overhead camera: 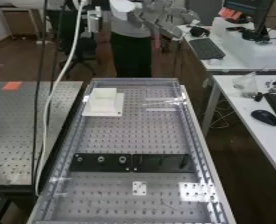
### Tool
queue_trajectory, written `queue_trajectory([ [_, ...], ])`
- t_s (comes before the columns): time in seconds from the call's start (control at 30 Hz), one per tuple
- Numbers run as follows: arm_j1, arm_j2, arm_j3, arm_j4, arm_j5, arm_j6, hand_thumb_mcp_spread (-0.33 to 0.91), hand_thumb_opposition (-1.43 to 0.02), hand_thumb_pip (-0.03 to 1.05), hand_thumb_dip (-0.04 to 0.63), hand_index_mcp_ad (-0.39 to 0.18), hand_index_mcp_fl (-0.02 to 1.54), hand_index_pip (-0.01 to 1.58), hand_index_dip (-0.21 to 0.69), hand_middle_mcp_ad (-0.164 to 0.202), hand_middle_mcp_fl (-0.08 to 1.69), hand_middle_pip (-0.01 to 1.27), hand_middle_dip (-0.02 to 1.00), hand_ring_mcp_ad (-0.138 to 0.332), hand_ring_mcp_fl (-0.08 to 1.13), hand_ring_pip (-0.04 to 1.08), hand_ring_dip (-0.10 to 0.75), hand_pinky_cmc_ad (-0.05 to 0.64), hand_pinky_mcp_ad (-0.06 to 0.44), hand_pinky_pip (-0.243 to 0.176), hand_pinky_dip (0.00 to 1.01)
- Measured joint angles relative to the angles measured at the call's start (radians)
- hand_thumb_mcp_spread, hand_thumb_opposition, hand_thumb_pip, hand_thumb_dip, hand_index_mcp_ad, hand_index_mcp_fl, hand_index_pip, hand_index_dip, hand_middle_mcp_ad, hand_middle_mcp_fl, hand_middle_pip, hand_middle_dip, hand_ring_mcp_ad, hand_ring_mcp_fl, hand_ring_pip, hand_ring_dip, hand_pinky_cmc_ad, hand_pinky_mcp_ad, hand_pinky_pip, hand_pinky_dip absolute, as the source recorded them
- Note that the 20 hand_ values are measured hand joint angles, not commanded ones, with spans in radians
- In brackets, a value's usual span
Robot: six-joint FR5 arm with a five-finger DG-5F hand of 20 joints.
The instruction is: Grab the chopstick and place it in the clear container
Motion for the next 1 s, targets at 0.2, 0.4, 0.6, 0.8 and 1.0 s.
queue_trajectory([
  [0.2,-0.005,0.002,0.004,-0.005,-0.004,0.006,0.25,-0.71,0.38,0.07,-0.161,0.33,0.05,0.265,0.026,0.21,0.12,0.25,0.134,0.03,0.12,0.127,0.531,0.387,-0.059,0.18],
  [0.4,-0.009,0.01,0.013,-0.035,-0.03,0.006,0.25,-0.71,0.38,0.07,-0.159,0.33,0.05,0.265,0.024,0.21,0.12,0.25,0.131,0.03,0.12,0.127,0.531,0.387,-0.059,0.18],
  [0.6,-0.017,0.026,-0.003,-0.033,-0.045,0.003,0.25,-0.71,0.38,0.07,-0.159,0.33,0.05,0.265,0.026,0.21,0.12,0.25,0.134,0.03,0.12,0.127,0.531,0.387,-0.059,0.18],
  [0.8,-0.024,0.033,-0.007,-0.028,-0.044,-0.01,0.25,-0.71,0.38,0.07,-0.159,0.33,0.05,0.265,0.026,0.21,0.12,0.25,0.133,0.03,0.12,0.131,0.531,0.387,-0.059,0.18],
  [1.0,-0.027,0.032,-0.004,-0.034,-0.038,-0.013,0.25,-0.71,0.38,0.07,-0.159,0.33,0.05,0.265,0.026,0.21,0.12,0.25,0.133,0.03,0.12,0.127,0.531,0.387,-0.059,0.18],
])
